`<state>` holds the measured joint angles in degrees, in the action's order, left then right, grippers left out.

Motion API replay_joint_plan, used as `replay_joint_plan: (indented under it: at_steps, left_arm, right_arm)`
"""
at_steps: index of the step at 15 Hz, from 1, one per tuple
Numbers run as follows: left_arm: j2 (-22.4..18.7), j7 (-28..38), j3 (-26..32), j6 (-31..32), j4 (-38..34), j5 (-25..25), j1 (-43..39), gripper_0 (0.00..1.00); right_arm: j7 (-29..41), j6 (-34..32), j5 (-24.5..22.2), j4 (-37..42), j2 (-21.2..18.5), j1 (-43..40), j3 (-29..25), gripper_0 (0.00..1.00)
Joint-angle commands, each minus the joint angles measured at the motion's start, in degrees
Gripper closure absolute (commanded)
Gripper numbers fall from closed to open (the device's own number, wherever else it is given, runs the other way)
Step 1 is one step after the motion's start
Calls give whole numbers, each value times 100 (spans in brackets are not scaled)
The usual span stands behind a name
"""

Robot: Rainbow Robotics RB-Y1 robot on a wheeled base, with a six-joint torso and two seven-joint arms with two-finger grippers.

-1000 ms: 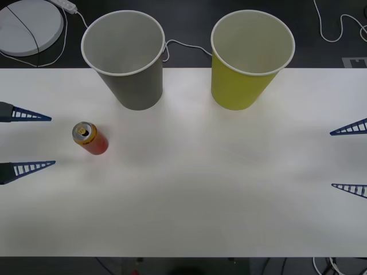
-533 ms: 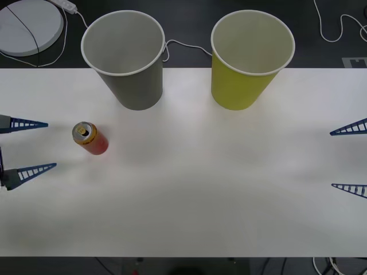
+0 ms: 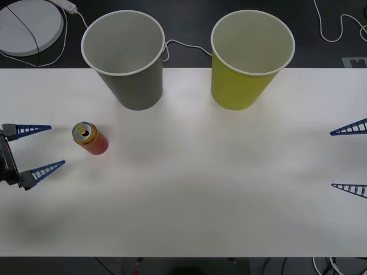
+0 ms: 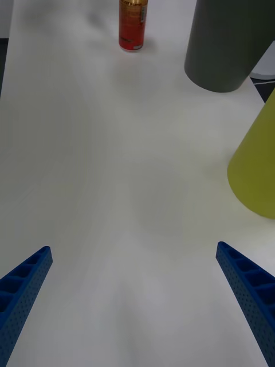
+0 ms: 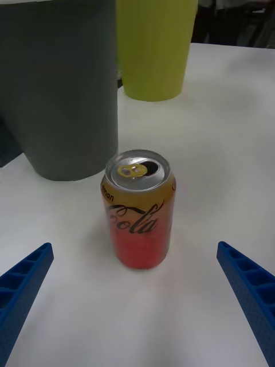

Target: Put the can into the green bin and the plastic bottle into the gray bin

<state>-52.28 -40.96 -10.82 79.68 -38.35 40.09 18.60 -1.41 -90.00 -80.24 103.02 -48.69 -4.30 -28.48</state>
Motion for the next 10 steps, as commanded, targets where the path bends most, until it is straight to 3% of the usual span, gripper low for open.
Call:
replay_joint_plan:
  at_steps: [1, 10]
  left_arm:
    - [288, -132, 1, 12, 399, -98, 126, 0]
    - [947, -747, 1, 82, 1374, -186, 530, 0]
  right_arm:
    - [0, 0, 0, -1, 0, 0, 0, 0]
    - [0, 0, 0, -1, 0, 0, 0, 0]
